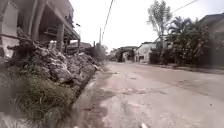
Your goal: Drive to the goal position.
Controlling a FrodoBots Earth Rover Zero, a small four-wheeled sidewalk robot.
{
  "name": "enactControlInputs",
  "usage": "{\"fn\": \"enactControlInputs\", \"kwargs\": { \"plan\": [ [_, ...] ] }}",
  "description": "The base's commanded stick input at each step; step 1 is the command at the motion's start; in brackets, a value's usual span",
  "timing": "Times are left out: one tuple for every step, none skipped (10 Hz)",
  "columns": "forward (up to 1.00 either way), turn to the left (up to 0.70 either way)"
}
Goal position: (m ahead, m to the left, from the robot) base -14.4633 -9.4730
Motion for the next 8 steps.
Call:
{"fn": "enactControlInputs", "kwargs": {
  "plan": [
    [0.05,0.0],
    [0.05,0.0],
    [0.04,0.0],
    [0.05,0.0],
    [0.04,0.0],
    [0.05,0.0],
    [0.05,0.0],
    [0.04,0.0]
  ]
}}
